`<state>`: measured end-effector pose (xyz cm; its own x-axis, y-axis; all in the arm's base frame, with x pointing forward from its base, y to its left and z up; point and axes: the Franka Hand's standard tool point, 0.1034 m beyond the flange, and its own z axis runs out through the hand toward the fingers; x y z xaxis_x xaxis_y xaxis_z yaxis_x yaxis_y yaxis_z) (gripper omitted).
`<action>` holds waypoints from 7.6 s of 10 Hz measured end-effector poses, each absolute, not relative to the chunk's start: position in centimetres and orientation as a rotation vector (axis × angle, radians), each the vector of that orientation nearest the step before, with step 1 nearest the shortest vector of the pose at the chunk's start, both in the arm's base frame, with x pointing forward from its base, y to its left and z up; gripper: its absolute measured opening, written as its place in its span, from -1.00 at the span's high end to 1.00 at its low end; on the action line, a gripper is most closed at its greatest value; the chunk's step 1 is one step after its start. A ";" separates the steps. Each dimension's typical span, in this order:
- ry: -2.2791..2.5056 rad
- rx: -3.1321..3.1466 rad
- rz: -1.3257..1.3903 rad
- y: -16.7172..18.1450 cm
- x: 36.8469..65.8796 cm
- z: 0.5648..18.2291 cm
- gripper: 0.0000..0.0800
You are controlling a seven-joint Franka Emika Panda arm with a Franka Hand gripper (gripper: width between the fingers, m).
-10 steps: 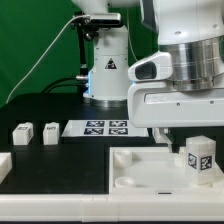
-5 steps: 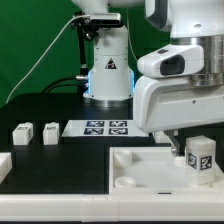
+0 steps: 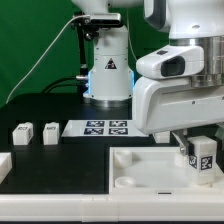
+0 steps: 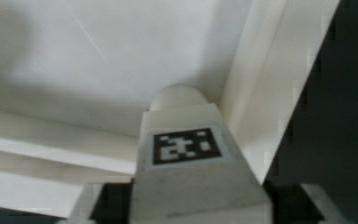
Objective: Assemble one leg
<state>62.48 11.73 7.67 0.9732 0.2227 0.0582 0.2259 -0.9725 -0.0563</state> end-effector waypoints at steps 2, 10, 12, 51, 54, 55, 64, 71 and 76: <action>-0.314 -3.061 -0.081 11.7 62.5 7.7 0.27; 1.327 -2.741 -0.032 11.8 62.5 7.4 0.27; 1.580 -2.599 -0.017 11.7 62.5 7.4 0.27; 1.682 -2.512 -0.006 12.1 62.6 7.0 -0.24; 1.202 -2.784 -0.017 12.1 62.8 7.0 -0.60; 0.970 -2.875 -0.030 12.0 62.9 6.9 -0.62; -0.265 -3.075 -0.033 11.8 62.8 7.0 -0.31; 0.328 -3.059 -0.061 11.8 63.1 7.0 0.27; 1.361 -2.731 -0.012 11.7 63.1 7.0 0.27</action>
Offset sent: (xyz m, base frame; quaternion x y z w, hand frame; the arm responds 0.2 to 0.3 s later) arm -0.0018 -0.0039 0.0024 -0.0145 0.0263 0.2825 0.9588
